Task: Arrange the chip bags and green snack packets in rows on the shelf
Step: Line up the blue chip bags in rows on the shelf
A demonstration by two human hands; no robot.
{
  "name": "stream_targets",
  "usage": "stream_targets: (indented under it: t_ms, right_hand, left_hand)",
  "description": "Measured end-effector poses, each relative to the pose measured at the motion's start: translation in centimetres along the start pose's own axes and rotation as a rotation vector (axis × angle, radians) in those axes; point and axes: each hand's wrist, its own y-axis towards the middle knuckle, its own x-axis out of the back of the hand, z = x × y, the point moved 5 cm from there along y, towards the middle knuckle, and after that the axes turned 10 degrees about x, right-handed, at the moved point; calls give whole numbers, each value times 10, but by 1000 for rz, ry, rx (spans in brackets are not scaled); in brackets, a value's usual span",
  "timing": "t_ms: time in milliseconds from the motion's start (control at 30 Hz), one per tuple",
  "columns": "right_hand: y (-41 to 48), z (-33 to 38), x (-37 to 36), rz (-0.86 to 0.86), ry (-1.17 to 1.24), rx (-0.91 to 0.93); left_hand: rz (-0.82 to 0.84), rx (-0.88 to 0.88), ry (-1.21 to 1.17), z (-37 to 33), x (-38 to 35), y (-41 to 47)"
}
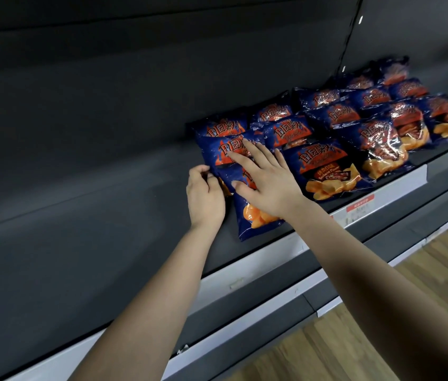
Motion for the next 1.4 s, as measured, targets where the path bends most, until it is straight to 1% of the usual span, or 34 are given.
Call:
stream_targets:
  t_ms: [400, 667, 833, 900, 1000, 1100, 1167, 1233, 1400]
  right_hand:
    - [0, 1, 0, 1, -24, 30]
    - [-2, 3, 1, -23, -43, 42]
    - [0, 5, 6, -29, 52, 35]
    - [9, 10, 18, -74, 71, 36]
    - [31, 33, 40, -182, 107, 63]
    - [56, 76, 40, -223, 148, 176]
    - [68, 108, 27, -190, 221, 241]
    - [77, 139, 11, -145, 299, 287]
    - [90, 217, -21, -43, 426, 447]
  left_hand:
    - [0, -46, 32, 0, -2, 0]
    - [5, -42, 23, 0, -2, -1]
    - [10, -42, -19, -1, 0, -1]
    - [6, -48, -55, -3, 4, -2]
    - [-29, -28, -61, -7, 14, 0]
    - [-66, -56, -19, -8, 37, 7]
    - [-84, -100, 82, -2, 60, 14]
    - [-153, -83, 172, 10, 95, 19]
    - [-402, 6, 194, 25, 200, -1]
